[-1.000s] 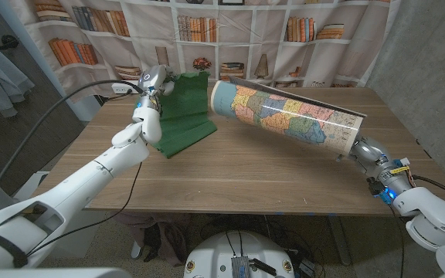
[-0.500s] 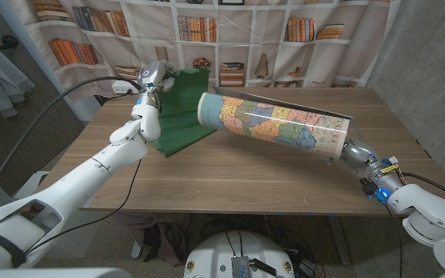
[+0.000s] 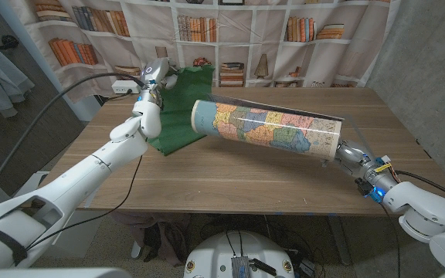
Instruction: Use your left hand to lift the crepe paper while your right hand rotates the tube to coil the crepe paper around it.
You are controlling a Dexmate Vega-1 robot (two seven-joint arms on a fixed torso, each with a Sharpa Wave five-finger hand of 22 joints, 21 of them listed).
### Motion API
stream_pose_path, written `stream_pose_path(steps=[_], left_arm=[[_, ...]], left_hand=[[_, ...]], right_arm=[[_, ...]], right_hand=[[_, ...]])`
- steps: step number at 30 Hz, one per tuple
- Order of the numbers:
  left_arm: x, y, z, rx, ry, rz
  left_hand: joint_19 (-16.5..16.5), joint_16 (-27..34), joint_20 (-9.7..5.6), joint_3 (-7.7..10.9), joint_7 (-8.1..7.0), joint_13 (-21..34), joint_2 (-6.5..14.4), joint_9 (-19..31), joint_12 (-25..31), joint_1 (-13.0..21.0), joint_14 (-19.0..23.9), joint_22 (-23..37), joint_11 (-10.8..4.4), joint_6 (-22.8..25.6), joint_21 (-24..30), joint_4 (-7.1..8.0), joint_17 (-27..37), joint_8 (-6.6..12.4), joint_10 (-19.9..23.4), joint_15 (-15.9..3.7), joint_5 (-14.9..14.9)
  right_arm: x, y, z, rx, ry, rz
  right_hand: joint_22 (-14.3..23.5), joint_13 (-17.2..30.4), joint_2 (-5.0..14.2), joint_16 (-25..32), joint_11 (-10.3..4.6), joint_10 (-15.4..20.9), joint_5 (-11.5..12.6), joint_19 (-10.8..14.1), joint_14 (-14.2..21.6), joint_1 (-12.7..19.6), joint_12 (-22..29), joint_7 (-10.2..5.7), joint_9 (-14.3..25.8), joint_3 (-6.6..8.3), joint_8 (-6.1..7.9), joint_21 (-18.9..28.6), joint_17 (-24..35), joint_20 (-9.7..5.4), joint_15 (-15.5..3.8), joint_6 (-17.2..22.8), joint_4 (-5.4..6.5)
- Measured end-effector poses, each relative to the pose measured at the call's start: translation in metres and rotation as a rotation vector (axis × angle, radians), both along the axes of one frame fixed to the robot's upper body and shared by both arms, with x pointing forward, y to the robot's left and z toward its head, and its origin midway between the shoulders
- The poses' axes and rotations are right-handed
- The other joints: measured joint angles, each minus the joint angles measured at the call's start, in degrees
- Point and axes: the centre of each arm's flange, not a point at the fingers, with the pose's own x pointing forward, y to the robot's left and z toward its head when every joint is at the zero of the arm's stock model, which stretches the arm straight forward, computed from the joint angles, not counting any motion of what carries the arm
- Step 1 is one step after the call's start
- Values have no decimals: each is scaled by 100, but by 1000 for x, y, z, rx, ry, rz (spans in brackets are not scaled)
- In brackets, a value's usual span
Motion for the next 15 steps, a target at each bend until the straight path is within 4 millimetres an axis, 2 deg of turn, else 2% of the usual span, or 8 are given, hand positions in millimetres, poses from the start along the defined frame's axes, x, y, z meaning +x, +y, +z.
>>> stream_pose_path(steps=[15], left_arm=[[-5, -13, 18, 61, -31, -21]], left_hand=[[-51, -6, 8, 0, -21, 10, 0, -12, -21, 0, 0, 0, -23, 21, 44, 0, 45, 0, 23, 0, 0]], right_arm=[[3, 6, -3, -16, 17, 21]], right_hand=[[1, 1, 0, -48, 9, 9, -6, -42, 10, 0, -28, 6, 3, 0, 7, 31, 7, 0, 10, -6, 0]])
